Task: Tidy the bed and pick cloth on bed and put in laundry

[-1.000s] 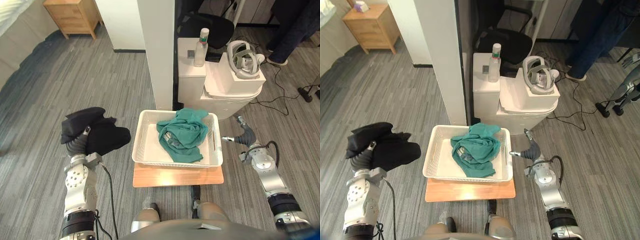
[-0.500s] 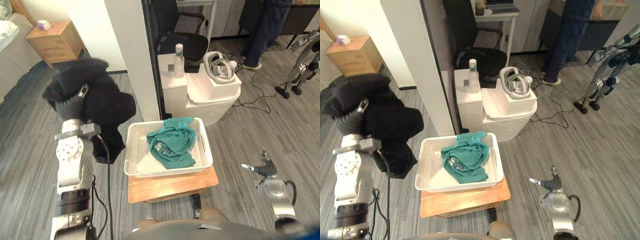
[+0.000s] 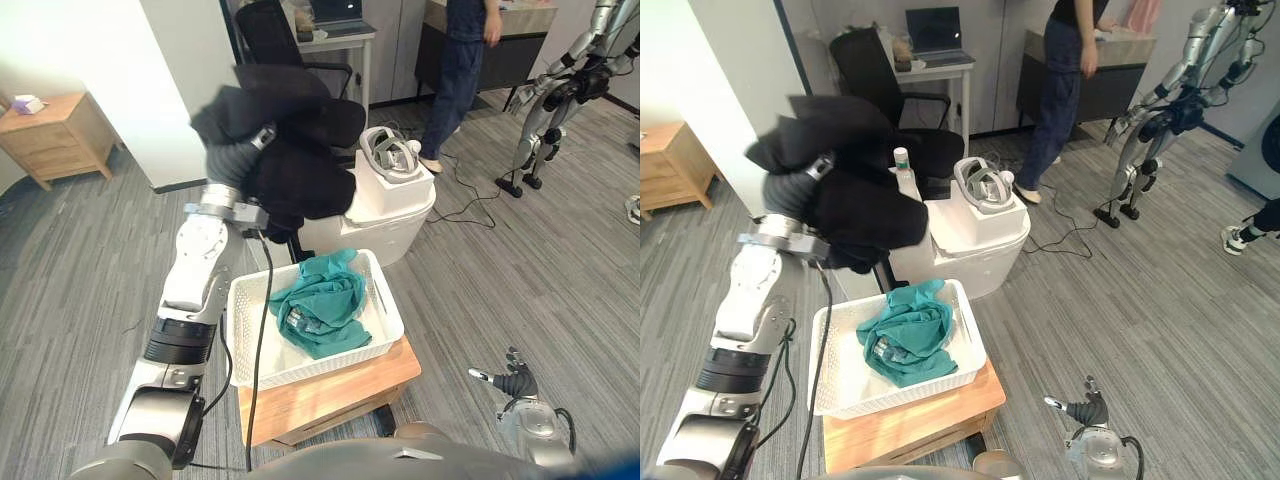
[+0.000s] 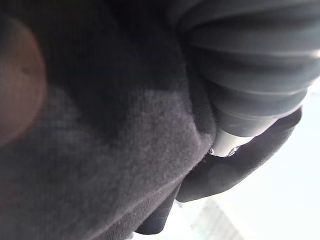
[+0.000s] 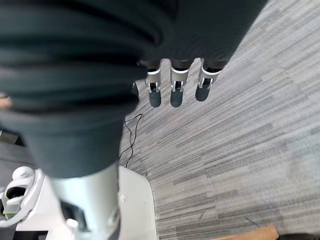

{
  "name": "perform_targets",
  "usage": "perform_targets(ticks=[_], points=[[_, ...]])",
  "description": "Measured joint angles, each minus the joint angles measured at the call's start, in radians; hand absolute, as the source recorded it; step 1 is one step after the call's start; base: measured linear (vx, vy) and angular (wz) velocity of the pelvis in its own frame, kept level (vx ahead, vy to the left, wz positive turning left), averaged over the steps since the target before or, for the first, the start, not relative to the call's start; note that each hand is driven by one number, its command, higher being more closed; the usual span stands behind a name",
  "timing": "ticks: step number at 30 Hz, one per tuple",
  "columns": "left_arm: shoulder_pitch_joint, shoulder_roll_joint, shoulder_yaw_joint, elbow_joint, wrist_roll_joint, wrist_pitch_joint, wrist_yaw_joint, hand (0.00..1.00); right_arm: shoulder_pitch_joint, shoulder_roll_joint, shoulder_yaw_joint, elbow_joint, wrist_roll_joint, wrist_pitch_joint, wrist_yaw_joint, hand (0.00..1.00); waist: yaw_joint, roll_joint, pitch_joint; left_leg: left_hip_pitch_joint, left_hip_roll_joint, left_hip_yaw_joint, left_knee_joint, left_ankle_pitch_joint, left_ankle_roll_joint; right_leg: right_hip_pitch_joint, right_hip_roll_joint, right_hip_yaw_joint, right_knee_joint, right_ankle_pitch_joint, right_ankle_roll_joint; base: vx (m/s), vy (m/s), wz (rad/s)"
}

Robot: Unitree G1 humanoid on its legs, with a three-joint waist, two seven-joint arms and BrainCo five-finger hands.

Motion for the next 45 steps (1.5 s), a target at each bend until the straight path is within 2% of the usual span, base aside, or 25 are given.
perform_targets(ticks=[4,10,17,20,22,23,25,26,29,31,32,34,35,37,39,42,45], points=[[0.066,-0.084,-0.034,0.034,0.033,0.021,-0.023,1.00,0.013,0.004,0.001,0.007,-0.002,-0.032,-0.010,0.00,-0.004,-0.001,0.001,0.014,-0.002,0.010,-0.001,0.000,0.002,0.008,0.001,0.011,0.000,0.000,0.000,0.02,0.016,-0.06],[0.085,-0.101,-0.051,0.043,0.072,0.041,-0.031,1.00,0.014,0.005,0.022,0.014,-0.003,-0.061,-0.019,0.00,0.000,-0.008,0.004,0.025,-0.006,0.008,-0.003,-0.007,0.002,0.017,-0.001,0.015,0.000,-0.001,0.002,-0.01,-0.003,0.01],[0.097,-0.115,-0.063,0.027,0.050,0.065,-0.065,1.00,0.007,0.004,0.033,0.053,-0.002,-0.061,-0.024,0.00,0.001,-0.008,0.005,0.003,-0.007,-0.020,-0.009,-0.006,-0.002,0.006,-0.006,-0.005,0.000,-0.017,0.008,0.00,-0.030,0.09],[0.164,-0.135,-0.101,-0.017,0.023,0.098,-0.102,1.00,-0.007,0.004,0.032,0.079,-0.001,-0.060,-0.036,0.00,0.003,-0.007,0.005,0.000,-0.007,-0.025,-0.010,0.001,0.007,0.006,-0.006,-0.013,0.000,-0.016,0.009,0.02,0.003,0.04],[0.213,-0.162,-0.129,-0.031,0.005,0.143,-0.115,1.00,-0.014,0.007,0.033,0.086,-0.001,-0.058,-0.038,0.00,0.003,-0.007,0.005,0.004,-0.010,-0.027,-0.011,0.001,0.008,0.008,-0.008,-0.014,0.000,-0.016,0.009,0.01,0.007,0.03],[0.266,-0.181,-0.162,-0.030,0.010,0.185,-0.119,1.00,-0.021,0.016,0.032,0.087,-0.001,-0.053,-0.038,0.00,0.004,-0.008,0.005,0.007,-0.013,-0.027,-0.012,0.001,0.008,0.011,-0.011,-0.014,0.000,-0.016,0.009,0.00,0.000,0.00],[0.297,-0.191,-0.181,-0.026,0.011,0.211,-0.117,1.00,-0.021,0.027,0.033,0.088,-0.001,-0.051,-0.037,0.00,0.004,-0.010,0.006,0.007,-0.015,-0.028,-0.012,0.001,0.008,0.011,-0.013,-0.014,0.000,-0.015,0.010,-0.02,-0.004,0.03],[0.322,-0.193,-0.202,0.015,0.014,0.238,-0.092,1.00,-0.021,0.039,0.040,0.090,-0.002,-0.049,-0.036,0.00,0.003,-0.011,0.012,0.011,-0.018,-0.031,-0.015,0.000,0.009,0.017,-0.017,-0.020,0.000,-0.017,0.013,-0.04,-0.014,0.08],[0.332,-0.197,-0.205,0.106,0.041,0.239,-0.045,1.00,-0.023,0.040,0.055,0.090,-0.001,-0.049,-0.034,0.00,0.001,-0.013,0.026,0.010,-0.020,-0.031,-0.014,-0.001,0.013,0.018,-0.022,-0.020,0.000,-0.021,0.018,-0.06,-0.029,0.03],[0.329,-0.199,-0.188,0.230,0.073,0.237,0.025,1.00,-0.036,0.039,0.066,0.089,-0.001,-0.047,-0.033,0.00,-0.001,-0.017,0.055,-0.025,-0.025,-0.027,0.002,-0.010,0.010,-0.013,-0.028,-0.013,0.000,-0.031,0.024,-0.08,-0.049,-0.09],[0.324,-0.200,-0.178,0.263,0.073,0.236,0.042,0.00,-0.042,0.038,0.066,0.089,-0.001,-0.047,-0.033,0.00,-0.003,-0.008,0.067,-0.038,-0.025,-0.027,0.011,-0.012,0.013,-0.022,-0.030,-0.008,0.000,-0.031,0.024,-0.08,-0.056,-0.14],[0.288,-0.212,-0.131,0.383,0.070,0.223,0.117,0.00,-0.078,0.024,0.066,0.089,0.001,-0.049,-0.035,0.00,-0.014,-0.005,0.143,-0.103,-0.028,-0.028,0.048,-0.018,0.022,-0.077,-0.039,0.005,0.005,-0.027,0.030,-0.08,-0.055,-0.12],[0.276,-0.212,-0.118,0.404,0.070,0.213,0.131,0.00,-0.089,0.020,0.066,0.089,0.002,-0.050,-0.036,0.00,-0.014,-0.005,0.164,-0.121,-0.029,-0.028,0.057,-0.019,0.023,-0.098,-0.041,0.009,0.015,-0.027,0.030,-0.08,-0.053,-0.10],[0.217,-0.212,-0.091,0.480,0.068,0.163,0.196,0.00,-0.145,0.005,0.069,0.089,0.012,-0.053,-0.042,0.00,-0.026,-0.008,0.256,-0.174,-0.028,-0.026,0.099,-0.020,0.037,-0.161,-0.043,0.025,0.052,-0.010,0.041,-0.05,-0.049,-0.12],[0.155,-0.212,-0.087,0.531,0.061,0.136,0.241,0.00,-0.180,-0.015,0.080,0.089,0.021,-0.059,-0.052,0.00,-0.028,-0.007,0.302,-0.200,-0.028,-0.022,0.118,-0.022,0.039,-0.188,-0.043,0.029,0.061,0.007,0.034,-0.01,-0.015,-0.14],[0.009,-0.202,-0.060,0.608,-0.048,0.095,0.299,0.00,-0.238,-0.044,0.109,0.083,0.041,-0.072,-0.064,0.00,-0.029,-0.008,0.355,-0.229,-0.027,-0.022,0.139,-0.029,0.045,-0.216,-0.043,0.038,0.074,0.011,0.035,0.00,0.009,-0.05],[-0.108,-0.147,-0.041,0.656,-0.131,0.072,0.309,0.00,-0.274,-0.056,0.132,0.065,0.060,-0.075,-0.068,0.00,-0.029,-0.010,0.387,-0.254,-0.027,-0.024,0.153,-0.033,0.052,-0.234,-0.046,0.043,0.075,0.014,0.040,0.00,0.000,0.00]])
